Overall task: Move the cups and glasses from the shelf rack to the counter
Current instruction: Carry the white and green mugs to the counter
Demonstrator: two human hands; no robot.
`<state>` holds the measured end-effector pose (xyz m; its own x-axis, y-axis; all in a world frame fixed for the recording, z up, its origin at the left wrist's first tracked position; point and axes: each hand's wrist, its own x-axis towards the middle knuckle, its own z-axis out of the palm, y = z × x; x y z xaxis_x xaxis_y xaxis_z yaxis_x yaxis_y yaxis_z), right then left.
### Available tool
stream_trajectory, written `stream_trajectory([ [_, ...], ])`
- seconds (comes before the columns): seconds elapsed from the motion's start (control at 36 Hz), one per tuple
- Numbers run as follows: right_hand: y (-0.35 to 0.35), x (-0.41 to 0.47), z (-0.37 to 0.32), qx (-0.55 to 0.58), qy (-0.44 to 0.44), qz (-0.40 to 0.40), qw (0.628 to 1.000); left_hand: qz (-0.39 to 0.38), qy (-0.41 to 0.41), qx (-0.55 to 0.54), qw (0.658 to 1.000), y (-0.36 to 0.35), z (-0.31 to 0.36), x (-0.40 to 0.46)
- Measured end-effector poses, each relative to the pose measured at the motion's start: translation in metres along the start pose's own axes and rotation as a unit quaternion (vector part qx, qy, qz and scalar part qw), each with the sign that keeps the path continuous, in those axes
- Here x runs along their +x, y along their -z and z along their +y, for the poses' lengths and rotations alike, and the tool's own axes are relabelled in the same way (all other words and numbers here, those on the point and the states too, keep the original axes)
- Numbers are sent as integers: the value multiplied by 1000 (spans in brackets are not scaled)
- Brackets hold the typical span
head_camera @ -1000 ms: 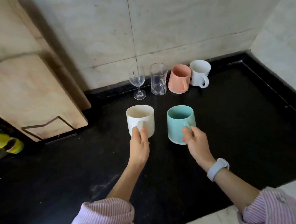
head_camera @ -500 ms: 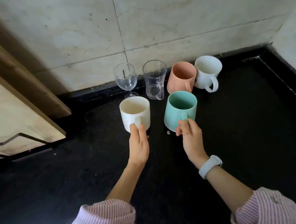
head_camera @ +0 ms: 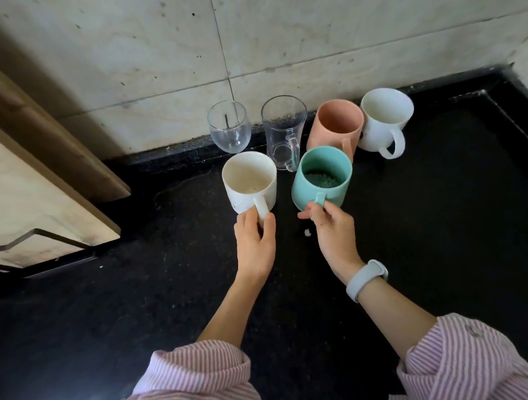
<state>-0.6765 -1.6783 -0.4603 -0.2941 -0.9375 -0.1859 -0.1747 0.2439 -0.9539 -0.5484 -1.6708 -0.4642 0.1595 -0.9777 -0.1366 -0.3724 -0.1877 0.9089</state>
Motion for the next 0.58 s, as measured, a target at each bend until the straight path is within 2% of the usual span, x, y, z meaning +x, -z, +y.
stream_trajectory([
  [0.11, -1, -5, -3, -54, 26, 45, 997, -28, 13, 31, 999, -5, -6, -1],
  [0.19, 0, -7, -6, -91, 46, 77, 992, -14, 9, 49, 999, -10, -3, -1],
  [0.31, 4, -6, -9, -130, 44, 51, 989, 5, 0, 88, 996, -13, 1, -1],
  [0.42, 9, -10, -13, -158, 13, 13, 987, -13, 9, 120, 993, -4, 3, -4],
  [0.58, 12, -41, -31, -210, 61, 48, 975, -4, 13, 175, 984, 38, 0, -26],
])
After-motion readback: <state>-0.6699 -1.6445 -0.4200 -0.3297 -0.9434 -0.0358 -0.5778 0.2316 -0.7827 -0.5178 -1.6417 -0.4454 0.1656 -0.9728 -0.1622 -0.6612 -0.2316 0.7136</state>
